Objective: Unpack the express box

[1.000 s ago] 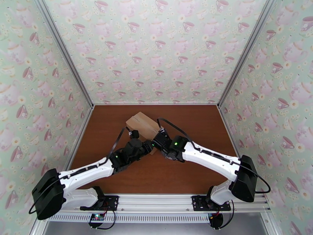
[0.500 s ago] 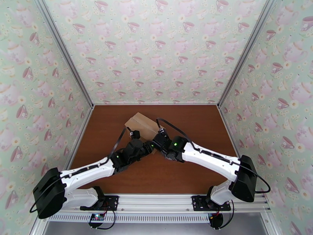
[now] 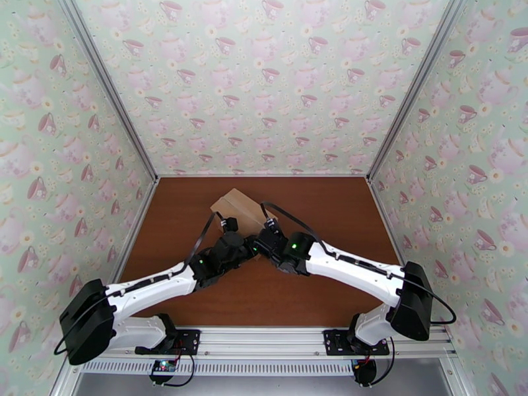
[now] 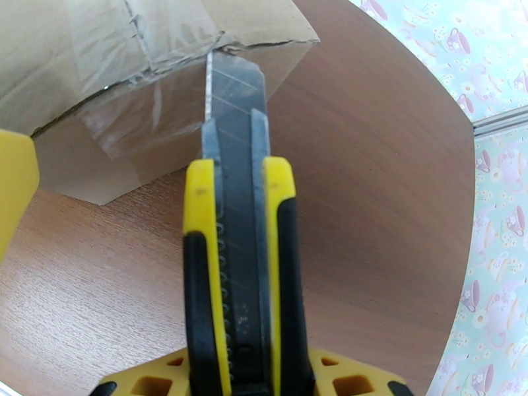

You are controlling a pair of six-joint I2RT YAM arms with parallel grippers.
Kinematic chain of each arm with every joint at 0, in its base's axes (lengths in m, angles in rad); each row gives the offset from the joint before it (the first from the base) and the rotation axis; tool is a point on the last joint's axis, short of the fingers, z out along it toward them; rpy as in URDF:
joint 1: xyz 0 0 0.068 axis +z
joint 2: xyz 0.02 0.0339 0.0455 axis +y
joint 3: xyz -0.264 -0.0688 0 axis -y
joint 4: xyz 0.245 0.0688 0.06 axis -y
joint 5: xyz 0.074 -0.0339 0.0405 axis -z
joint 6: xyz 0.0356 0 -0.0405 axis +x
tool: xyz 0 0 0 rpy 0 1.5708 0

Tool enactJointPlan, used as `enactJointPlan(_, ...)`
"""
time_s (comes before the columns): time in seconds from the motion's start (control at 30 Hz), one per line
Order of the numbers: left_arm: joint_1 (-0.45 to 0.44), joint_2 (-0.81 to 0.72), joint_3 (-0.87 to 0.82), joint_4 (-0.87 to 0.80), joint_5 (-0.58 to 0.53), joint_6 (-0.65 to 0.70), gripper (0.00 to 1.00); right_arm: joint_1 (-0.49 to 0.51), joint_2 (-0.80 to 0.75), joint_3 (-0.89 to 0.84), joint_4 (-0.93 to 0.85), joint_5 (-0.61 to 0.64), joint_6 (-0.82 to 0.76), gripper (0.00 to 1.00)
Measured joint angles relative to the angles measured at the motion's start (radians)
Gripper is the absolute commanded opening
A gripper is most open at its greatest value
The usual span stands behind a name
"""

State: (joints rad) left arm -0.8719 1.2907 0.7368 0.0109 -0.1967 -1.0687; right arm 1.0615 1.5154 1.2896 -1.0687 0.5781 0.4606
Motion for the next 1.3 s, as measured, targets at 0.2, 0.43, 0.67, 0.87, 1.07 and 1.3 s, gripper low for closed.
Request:
enactJointPlan(0.2,0.0,0.011,0.008,0.001,-0.003,0.003,0.45,0.005,0.001,0.0,0.0,0.011,0.004,0.0)
enactJointPlan(0.43,0.001,0.031,0.023,0.001,-0.011,0.007,0.45,0.011,0.004,0.002,0.0,0.023,0.018,0.0)
enactJointPlan(0.67,0.001,0.044,0.032,0.001,-0.014,0.013,0.45,0.012,0.004,0.002,0.0,0.023,0.026,0.0)
enactJointPlan(0.87,0.0,0.058,0.034,-0.003,-0.013,0.014,0.45,0.025,0.004,0.016,0.003,0.025,0.024,0.0)
enactJointPlan(1.07,0.0,0.086,0.034,-0.021,-0.01,0.014,0.45,0.064,0.007,0.023,0.025,0.021,0.021,0.0)
enactJointPlan(1.3,0.0,0.085,0.034,-0.024,-0.01,0.014,0.45,0.065,0.008,0.024,0.03,0.021,0.023,0.0)
